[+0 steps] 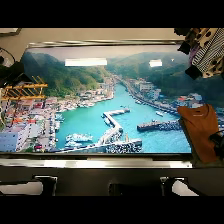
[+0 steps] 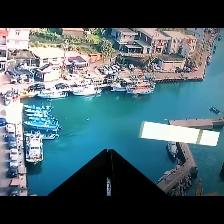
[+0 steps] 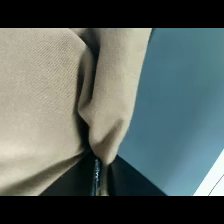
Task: Fold the clothes and pants, and hang the long-sleeved shirts on hangers.
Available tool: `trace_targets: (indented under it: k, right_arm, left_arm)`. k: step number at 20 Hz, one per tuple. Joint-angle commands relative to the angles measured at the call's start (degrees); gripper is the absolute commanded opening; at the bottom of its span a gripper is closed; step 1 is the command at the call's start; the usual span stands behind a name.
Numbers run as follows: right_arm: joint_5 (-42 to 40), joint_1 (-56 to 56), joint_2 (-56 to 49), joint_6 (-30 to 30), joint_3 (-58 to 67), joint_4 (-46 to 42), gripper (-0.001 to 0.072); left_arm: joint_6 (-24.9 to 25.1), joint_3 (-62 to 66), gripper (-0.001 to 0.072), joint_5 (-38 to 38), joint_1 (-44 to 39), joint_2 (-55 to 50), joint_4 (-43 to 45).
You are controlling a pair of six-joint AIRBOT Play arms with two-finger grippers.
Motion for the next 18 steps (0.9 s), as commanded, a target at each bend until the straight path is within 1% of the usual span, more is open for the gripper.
trace_targets:
  k: [1, 10, 11, 13, 14, 16, 18]
  right_arm:
    - [-0.90, -0.04, 1.25, 0.57, -2.80, -2.29, 0.0027]
    - [-1.84, -0.04, 1.27, 2.03, -5.77, -4.07, 0.0035]
    - [-2.23, -0.04, 1.27, 2.97, -5.79, -4.61, 0.0126]
    - [-2.93, -0.04, 1.27, 3.89, -5.75, -5.92, 0.0431]
    - [-3.72, -0.04, 1.36, 3.76, -5.62, -5.92, 0.0469]
    - [-7.56, -0.02, 2.49, 2.82, -3.93, -3.02, 0.0462]
    - [-17.11, 0.00, 4.66, -3.21, 0.28, 8.17, 0.0265]
  left_arm:
    - [0.02, 0.00, 0.0017, 0.02, 0.04, 0.02, 0.02]
    - [0.02, 0.00, 0.0017, 0.02, 0.04, 0.02, 0.02]
    - [0.02, 0.00, 0.0017, 0.02, 0.04, 0.02, 0.02]
    - [0.04, 0.00, 0.0017, 0.02, 0.04, 0.02, 0.02]
    - [0.07, 0.00, 0.0017, 0.04, 0.04, 0.02, 0.02]
    - [1.86, -0.02, 0.0018, 0.52, 0.00, -0.02, 0.02]
    - [3.65, -0.02, 0.0017, 1.16, -0.39, -0.24, 0.04]
